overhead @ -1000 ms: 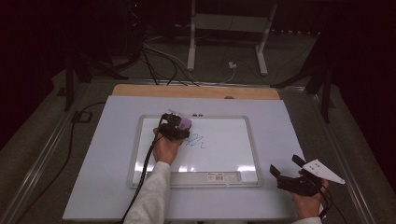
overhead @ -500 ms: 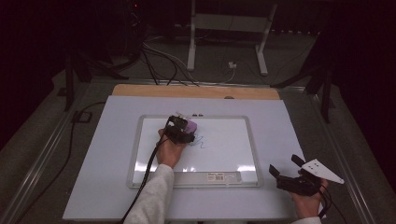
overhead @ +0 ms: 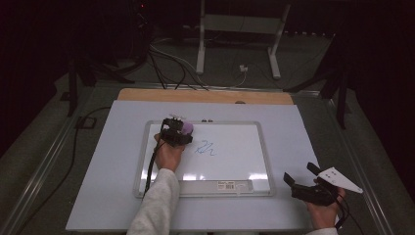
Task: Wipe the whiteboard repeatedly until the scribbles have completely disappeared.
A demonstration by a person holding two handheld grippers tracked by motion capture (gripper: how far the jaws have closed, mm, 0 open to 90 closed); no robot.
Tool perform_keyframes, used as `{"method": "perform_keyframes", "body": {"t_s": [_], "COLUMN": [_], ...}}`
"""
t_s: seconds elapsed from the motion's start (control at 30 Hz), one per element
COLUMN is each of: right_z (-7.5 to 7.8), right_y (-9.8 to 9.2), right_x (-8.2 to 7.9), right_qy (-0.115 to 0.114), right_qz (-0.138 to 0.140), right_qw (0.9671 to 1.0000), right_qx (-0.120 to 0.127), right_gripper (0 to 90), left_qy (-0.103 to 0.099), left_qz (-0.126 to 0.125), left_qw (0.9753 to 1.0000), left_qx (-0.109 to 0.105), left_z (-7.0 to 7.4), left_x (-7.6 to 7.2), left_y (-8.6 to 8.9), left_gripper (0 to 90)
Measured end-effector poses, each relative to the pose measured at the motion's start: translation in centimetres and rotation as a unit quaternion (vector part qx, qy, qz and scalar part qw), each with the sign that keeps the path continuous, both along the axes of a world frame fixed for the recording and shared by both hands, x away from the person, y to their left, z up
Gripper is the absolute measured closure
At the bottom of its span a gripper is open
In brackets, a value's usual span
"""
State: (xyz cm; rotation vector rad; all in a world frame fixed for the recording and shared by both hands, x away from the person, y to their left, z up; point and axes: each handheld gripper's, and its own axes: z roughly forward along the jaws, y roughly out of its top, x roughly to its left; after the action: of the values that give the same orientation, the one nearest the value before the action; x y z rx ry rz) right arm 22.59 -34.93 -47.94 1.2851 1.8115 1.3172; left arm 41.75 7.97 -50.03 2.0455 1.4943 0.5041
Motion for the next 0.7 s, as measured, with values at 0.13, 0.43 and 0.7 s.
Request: {"method": "perform_keyframes", "body": {"t_s": [0.13, 0.43, 0.7], "right_z": [-0.1, -0.2, -0.2], "right_y": [-0.1, 0.0, 0.4], "right_x": [0.0, 0.2, 0.6], "right_qy": [0.001, 0.003, 0.004], "right_qz": [0.000, 0.004, 0.008], "right_qw": [1.0000, 1.0000, 1.0000], "right_qx": [0.002, 0.002, -0.001], "right_gripper": [0.0, 0.0, 0.0], "left_qy": [-0.001, -0.006, -0.014], "left_qz": [-0.006, -0.044, -0.090], "left_qw": [1.0000, 0.9990, 0.9958], "left_qx": [-0.002, 0.000, 0.013], "left_z": [0.0, -0.1, 0.0], "left_x": [-0.1, -1.3, -3.0], "left_y": [-0.2, -2.4, -4.1], "left_gripper": [42.1, 42.1, 42.1]}}
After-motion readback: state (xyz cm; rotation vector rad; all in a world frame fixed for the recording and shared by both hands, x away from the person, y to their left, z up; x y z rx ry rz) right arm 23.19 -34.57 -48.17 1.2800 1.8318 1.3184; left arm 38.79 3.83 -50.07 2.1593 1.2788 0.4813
